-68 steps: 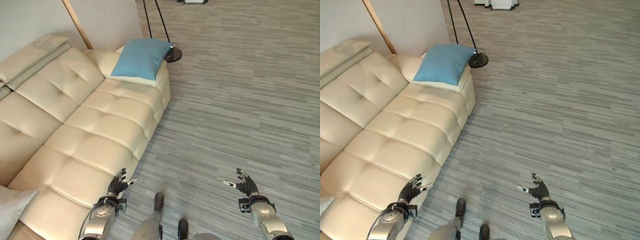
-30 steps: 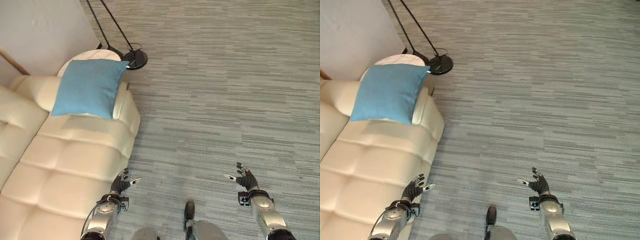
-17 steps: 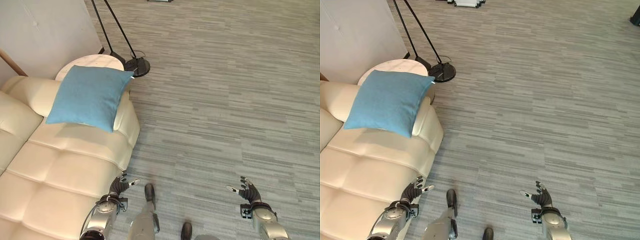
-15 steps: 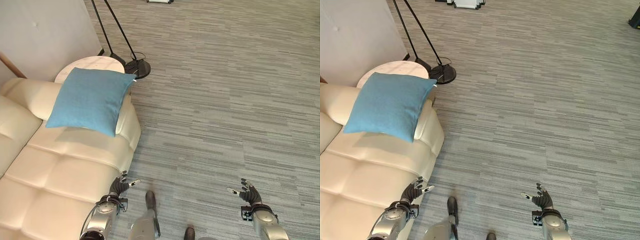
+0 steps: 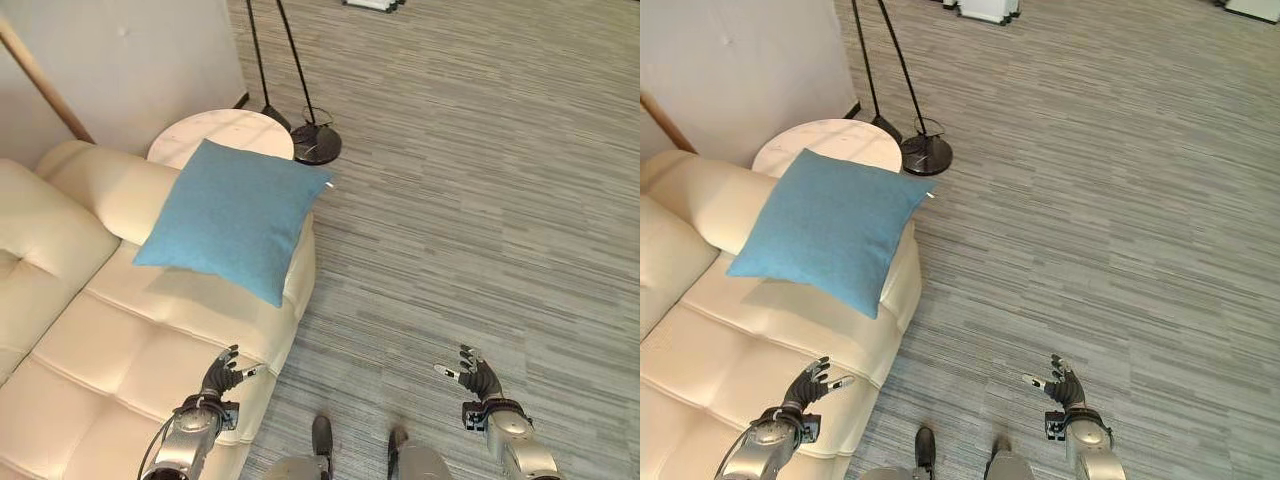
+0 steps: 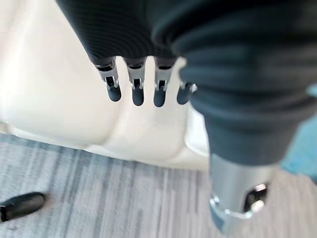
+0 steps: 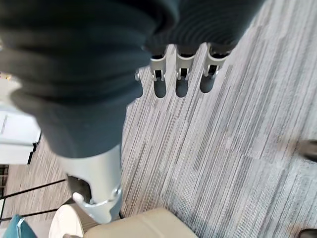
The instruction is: Pick up all the scattered cushions and arrange them neatly on the sofa.
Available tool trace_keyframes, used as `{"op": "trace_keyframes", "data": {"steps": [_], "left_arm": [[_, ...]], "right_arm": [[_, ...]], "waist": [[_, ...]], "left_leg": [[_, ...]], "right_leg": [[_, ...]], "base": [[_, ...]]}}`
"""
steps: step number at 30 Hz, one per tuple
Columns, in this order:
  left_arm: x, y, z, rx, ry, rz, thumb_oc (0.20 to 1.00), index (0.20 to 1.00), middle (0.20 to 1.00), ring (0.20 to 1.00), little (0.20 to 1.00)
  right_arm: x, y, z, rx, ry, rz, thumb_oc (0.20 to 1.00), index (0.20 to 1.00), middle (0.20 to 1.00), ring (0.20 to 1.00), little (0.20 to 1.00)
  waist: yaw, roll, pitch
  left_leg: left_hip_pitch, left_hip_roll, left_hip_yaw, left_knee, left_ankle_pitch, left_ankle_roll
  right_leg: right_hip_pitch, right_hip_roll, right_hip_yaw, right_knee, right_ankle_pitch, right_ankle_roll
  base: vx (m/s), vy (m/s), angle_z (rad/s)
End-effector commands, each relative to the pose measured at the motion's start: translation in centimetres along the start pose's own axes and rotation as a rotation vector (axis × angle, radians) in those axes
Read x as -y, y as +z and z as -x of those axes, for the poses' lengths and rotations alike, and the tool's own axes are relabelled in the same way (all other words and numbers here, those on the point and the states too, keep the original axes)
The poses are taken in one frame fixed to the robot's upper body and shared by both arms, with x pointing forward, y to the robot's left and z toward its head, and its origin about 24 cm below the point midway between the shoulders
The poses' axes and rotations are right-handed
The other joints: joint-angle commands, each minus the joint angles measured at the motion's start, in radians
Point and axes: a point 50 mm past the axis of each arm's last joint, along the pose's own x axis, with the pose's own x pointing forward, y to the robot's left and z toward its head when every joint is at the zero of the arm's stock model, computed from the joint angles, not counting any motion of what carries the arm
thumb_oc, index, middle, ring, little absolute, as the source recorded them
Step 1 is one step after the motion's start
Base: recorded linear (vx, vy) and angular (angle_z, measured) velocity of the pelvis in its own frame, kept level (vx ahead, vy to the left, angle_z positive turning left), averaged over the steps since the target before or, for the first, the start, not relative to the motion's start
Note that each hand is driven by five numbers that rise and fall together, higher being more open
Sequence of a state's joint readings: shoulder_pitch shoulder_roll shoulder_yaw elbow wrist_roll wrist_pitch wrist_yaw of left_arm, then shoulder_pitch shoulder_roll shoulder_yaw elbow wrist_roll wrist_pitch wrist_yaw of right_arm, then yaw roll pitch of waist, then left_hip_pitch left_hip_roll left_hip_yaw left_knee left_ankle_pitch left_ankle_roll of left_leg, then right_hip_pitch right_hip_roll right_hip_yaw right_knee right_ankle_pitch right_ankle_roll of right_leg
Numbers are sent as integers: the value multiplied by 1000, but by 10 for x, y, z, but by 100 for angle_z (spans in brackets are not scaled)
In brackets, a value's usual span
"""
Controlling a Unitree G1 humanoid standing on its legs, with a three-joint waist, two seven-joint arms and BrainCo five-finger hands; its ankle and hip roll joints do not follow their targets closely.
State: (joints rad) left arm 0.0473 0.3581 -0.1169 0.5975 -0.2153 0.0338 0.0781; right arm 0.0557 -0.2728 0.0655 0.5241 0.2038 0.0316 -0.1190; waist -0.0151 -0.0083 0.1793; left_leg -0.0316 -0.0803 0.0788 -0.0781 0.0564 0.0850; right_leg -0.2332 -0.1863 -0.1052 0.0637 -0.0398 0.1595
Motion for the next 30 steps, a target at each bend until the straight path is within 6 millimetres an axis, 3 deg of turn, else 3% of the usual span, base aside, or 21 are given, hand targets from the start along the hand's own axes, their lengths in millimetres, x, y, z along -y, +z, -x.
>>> {"op": "trace_keyframes", "data": {"steps": [1, 5, 6, 8, 10, 13, 14, 17, 18, 20, 22, 23, 25, 27, 30], "left_arm": [[-4, 27, -2, 126, 9, -12, 1000, 1000, 1000, 1000, 1000], [-5, 24, -3, 116, 20, 10, 1000, 1000, 1000, 1000, 1000], [-4, 18, -3, 94, 20, 32, 1000, 1000, 1000, 1000, 1000], [2, 10, -2, 58, 16, 101, 1000, 1000, 1000, 1000, 1000], [7, 3, -3, 23, 12, 148, 1000, 1000, 1000, 1000, 1000], [9, -4, -4, -16, 24, 195, 1000, 1000, 1000, 1000, 1000], [8, -7, -4, -35, 33, 217, 1000, 1000, 1000, 1000, 1000], [7, -7, -4, -31, 42, 225, 1000, 1000, 1000, 1000, 1000], [8, -8, -3, -34, 36, 228, 1000, 1000, 1000, 1000, 1000], [8, -9, -3, -37, 37, 222, 1000, 1000, 1000, 1000, 1000], [10, -7, -3, -32, 24, 189, 1000, 1000, 1000, 1000, 1000], [9, -4, -4, -27, 28, 173, 1000, 1000, 1000, 1000, 1000], [5, 2, -5, -3, 36, 168, 1000, 1000, 1000, 1000, 1000], [5, -2, -4, -18, 32, 141, 1000, 1000, 1000, 1000, 1000], [1, -11, 1, -39, 36, 137, 1000, 1000, 1000, 1000, 1000]], "right_arm": [[13, 19, -3, 79, -37, 13, 1000, 1000, 1000, 1000, 1000], [13, 19, -4, 76, -33, 24, 1000, 1000, 1000, 1000, 1000], [13, 16, -2, 69, -29, 21, 1000, 1000, 1000, 1000, 1000], [16, 15, -2, 67, -21, 30, 1000, 1000, 1000, 1000, 1000], [17, 16, -2, 69, -24, 30, 1000, 1000, 1000, 1000, 1000], [19, 17, -2, 77, -25, 24, 1000, 1000, 1000, 1000, 1000], [22, 16, 0, 73, -27, 33, 1000, 1000, 1000, 1000, 1000], [27, 16, 0, 70, -34, 49, 1000, 1000, 1000, 1000, 1000], [31, 16, -1, 62, -45, 58, 1000, 1000, 1000, 1000, 1000], [34, 14, 0, 51, -53, 61, 1000, 1000, 1000, 1000, 1000], [39, 8, 1, 28, -80, 56, 1000, 1000, 1000, 1000, 1000], [40, 5, 2, 19, -92, 58, 1000, 1000, 1000, 1000, 1000], [38, 2, 3, 10, -91, 56, 1000, 1000, 1000, 1000, 1000], [34, -2, 3, -8, -83, 52, 1000, 1000, 1000, 1000, 1000], [23, -1, 1, -5, -46, 79, 1000, 1000, 1000, 1000, 1000]], "waist": [[-22, -2, 30], [-32, -9, 25], [-34, -23, 5], [-41, -21, -19], [-42, -15, -31], [-35, -20, -33], [-26, -37, -21], [-8, -55, -3], [3, -63, 5], [7, -68, 8], [18, -55, 10], [14, -53, 14], [4, -45, 6], [0, -48, -24], [20, -63, -54]], "left_leg": [[42, 94, -12, 78, -149, -85], [103, 111, -48, 73, -188, -106], [143, 135, -61, 63, -200, -121], [161, 201, -73, 78, -190, -152], [134, 234, -90, 138, -135, -172], [102, 240, -107, 242, -73, -174], [39, 244, -92, 384, -28, -161], [-29, 216, -65, 456, -61, -133], [-88, 193, -31, 440, -107, -124], [-109, 193, 3, 407, -128, -119], [-171, 211, 106, 255, -46, -137], [-177, 228, 166, 209, -28, -158], [-156, 247, 260, 146, -5, -160], [-128, 225, 265, 106, 8, -150], [-81, 182, 244, 63, -23, -120]], "right_leg": [[26, 4, 18, -32, 55, 10], [6, -16, 9, -81, 86, 29], [18, -8, 25, -45, 96, 22], [41, 28, 26, 3, 69, -6], [64, 58, 8, 14, 41, -36], [103, 84, -3, 7, 16, -66], [148, 88, -22, 2, -11, -93], [179, 85, -34, 2, -37, -109], [204, 81, -48, -3, -59, -105], [214, 76, -61, -5, -69, -102], [255, 95, -101, -26, -87, -97], [282, 99, -123, -30, -111, -90], [292, 101, -162, -22, -123, -83], [324, 89, -187, -21, -131, -68], [334, 55, -190, -11, -124, -39]], "base": [[267, -185, 37], [310, -255, 46], [567, -536, 66], [482, -525, 55], [235, -299, 49], [188, -220, 16], [233, -274, -2], [202, -197, 31], [172, -121, 31], [173, -55, 30], [253, -20, 36], [195, 3, 57], [201, 62, 92], [337, 178, 48], [332, 277, 28]]}}
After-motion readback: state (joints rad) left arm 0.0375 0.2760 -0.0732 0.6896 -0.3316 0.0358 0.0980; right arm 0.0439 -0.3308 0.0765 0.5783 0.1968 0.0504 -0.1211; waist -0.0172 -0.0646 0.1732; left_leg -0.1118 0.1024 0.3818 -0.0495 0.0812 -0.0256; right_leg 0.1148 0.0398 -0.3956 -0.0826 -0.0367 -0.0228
